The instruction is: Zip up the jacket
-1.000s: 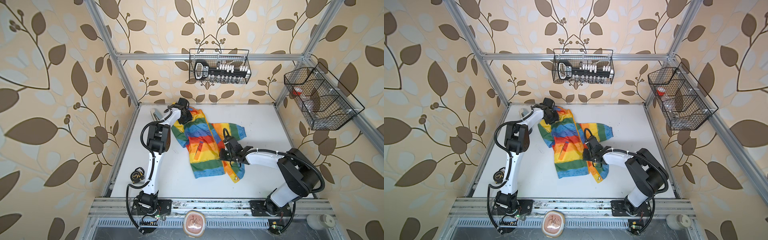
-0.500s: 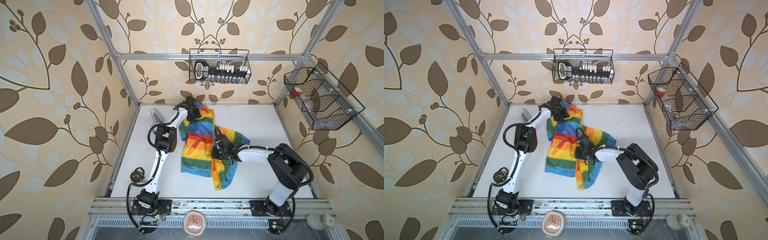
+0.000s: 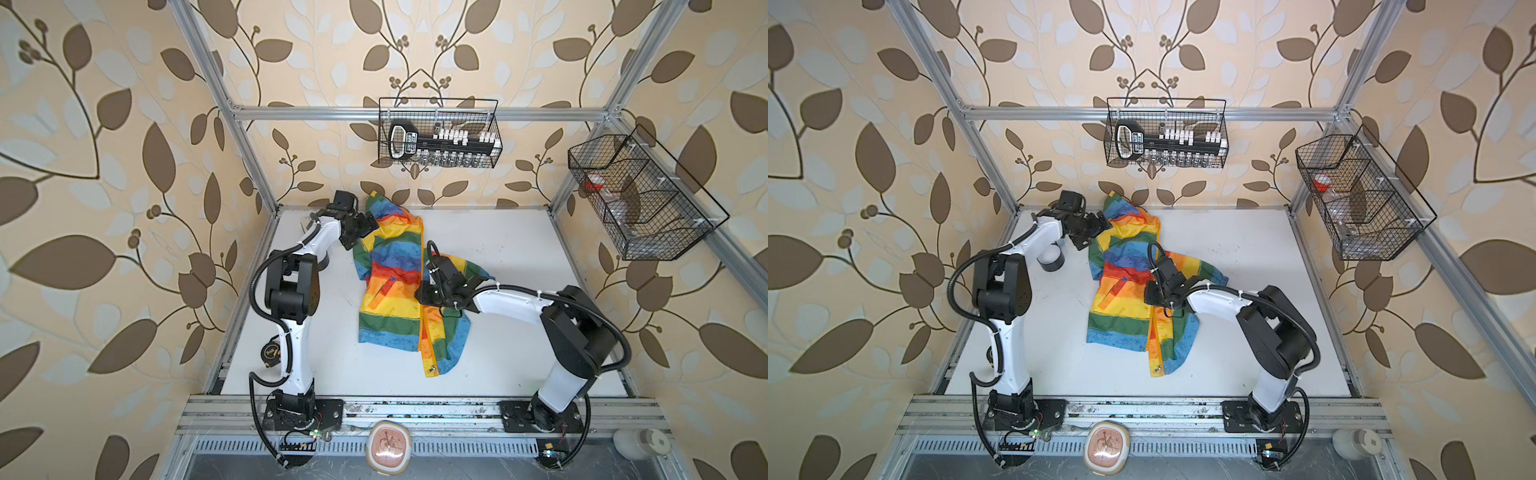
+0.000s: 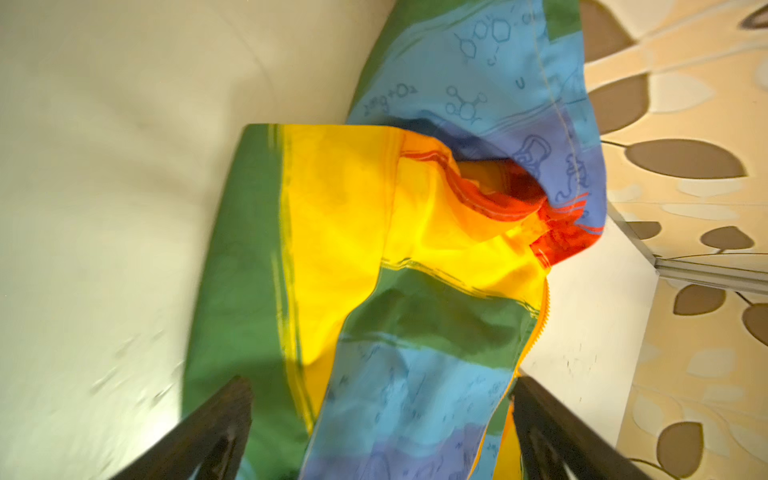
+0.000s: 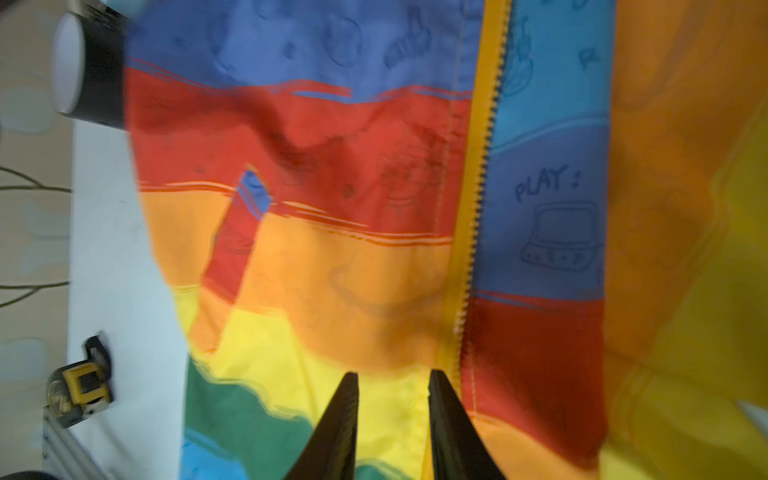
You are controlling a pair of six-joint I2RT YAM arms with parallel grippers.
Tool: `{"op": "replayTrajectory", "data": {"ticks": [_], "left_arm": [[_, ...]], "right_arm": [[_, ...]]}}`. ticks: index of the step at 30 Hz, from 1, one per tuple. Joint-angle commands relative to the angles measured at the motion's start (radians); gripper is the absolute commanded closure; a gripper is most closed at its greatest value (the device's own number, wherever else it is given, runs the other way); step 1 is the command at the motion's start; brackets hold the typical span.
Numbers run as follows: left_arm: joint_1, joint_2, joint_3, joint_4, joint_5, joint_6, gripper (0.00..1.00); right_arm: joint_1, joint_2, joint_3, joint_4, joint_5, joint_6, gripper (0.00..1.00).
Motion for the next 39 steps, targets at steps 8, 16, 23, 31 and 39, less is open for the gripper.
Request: {"op": "replayTrajectory", "data": {"ticks": [8,16,23,31,39], "left_arm": [[-0.023,-0.493,-0.309,0.124,0.042,-0.031,0.01],[-0.024,-0.897,-0.770,0.386,0.251,-0.223,0.01],[-0.063,-1.037,-1.080,0.521,0.290,-0.426,0.01],[-0.282,-1.108,-1.115,0.255,0.170,-0.286,0.16],[-0.601,-0.905,-1.169,0.469,0.048,-0.390,0.30]], "right_arm": [[0.039,-0.358,-0.086,-0.239,0.270,-0.062,0.13],[0.007,-0.759,-0.308,-0.337,0.384,-0.037,0.01],[-0.067,-0.922,-0.455,-0.370,0.120,-0.021,0.20],[0.092,-0.877,-0.624,-0.213,0.023,0.097,0.44],[0.266,-0.722,-0.670,-0.026,0.024,0.220,0.41]]}}
